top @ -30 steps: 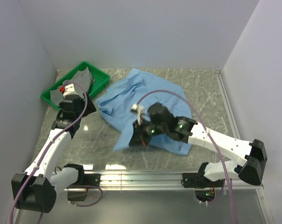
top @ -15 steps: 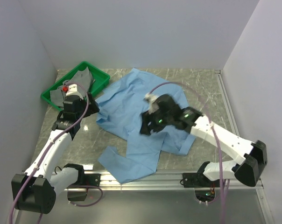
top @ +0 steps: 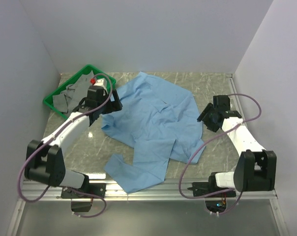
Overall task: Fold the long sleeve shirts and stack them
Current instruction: Flatten the shirt out
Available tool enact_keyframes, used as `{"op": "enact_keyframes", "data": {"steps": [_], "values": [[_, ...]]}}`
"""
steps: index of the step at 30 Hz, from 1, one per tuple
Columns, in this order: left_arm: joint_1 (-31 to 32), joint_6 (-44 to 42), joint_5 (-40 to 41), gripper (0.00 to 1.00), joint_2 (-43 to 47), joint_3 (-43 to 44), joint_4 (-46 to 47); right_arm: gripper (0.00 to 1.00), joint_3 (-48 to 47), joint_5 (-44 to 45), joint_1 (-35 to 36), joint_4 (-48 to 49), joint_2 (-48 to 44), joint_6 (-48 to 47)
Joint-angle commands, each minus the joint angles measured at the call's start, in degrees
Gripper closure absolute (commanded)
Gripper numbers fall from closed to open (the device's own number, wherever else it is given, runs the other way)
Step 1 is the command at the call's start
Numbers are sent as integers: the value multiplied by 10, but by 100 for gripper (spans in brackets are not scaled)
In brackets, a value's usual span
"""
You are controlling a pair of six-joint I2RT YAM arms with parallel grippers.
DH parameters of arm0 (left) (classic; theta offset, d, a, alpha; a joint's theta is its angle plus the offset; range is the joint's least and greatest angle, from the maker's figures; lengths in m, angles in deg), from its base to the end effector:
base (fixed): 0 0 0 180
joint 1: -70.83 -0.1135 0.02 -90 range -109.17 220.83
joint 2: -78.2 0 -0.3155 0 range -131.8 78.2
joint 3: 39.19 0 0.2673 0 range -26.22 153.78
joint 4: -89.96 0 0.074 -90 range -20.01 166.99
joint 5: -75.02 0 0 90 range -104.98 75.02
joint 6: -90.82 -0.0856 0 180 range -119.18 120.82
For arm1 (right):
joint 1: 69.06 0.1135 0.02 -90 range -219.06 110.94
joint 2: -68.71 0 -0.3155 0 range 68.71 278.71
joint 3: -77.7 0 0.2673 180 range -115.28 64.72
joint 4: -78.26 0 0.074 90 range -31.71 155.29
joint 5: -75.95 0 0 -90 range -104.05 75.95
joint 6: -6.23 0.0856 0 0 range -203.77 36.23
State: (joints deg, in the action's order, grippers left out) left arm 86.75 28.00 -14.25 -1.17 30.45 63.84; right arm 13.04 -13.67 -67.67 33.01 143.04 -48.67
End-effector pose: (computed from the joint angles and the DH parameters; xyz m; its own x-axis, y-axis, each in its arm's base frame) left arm 0.3413 -0.0962 0.2849 -0.6218 -0.2976 -0.7245 -0.0221 0.9313 -0.3636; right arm 0.2899 0.0065 0.2418 -0.6811 0.5586 -0.4733 0.4537 0.8294 0.3260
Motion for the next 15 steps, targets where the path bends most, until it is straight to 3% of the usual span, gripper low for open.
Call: {"op": "enact_keyframes", "data": {"steps": [1, 7, 15], "values": [[2, 6, -13, 4, -42, 44, 9, 32, 13, -22, -31, 62, 29, 45], [2, 9, -9, 5, -129, 69, 8, 36, -7, -10, -51, 93, 105, 43], [2, 69, 9, 6, -155, 11, 16, 36, -79, -24, -51, 118, 189, -14]]}}
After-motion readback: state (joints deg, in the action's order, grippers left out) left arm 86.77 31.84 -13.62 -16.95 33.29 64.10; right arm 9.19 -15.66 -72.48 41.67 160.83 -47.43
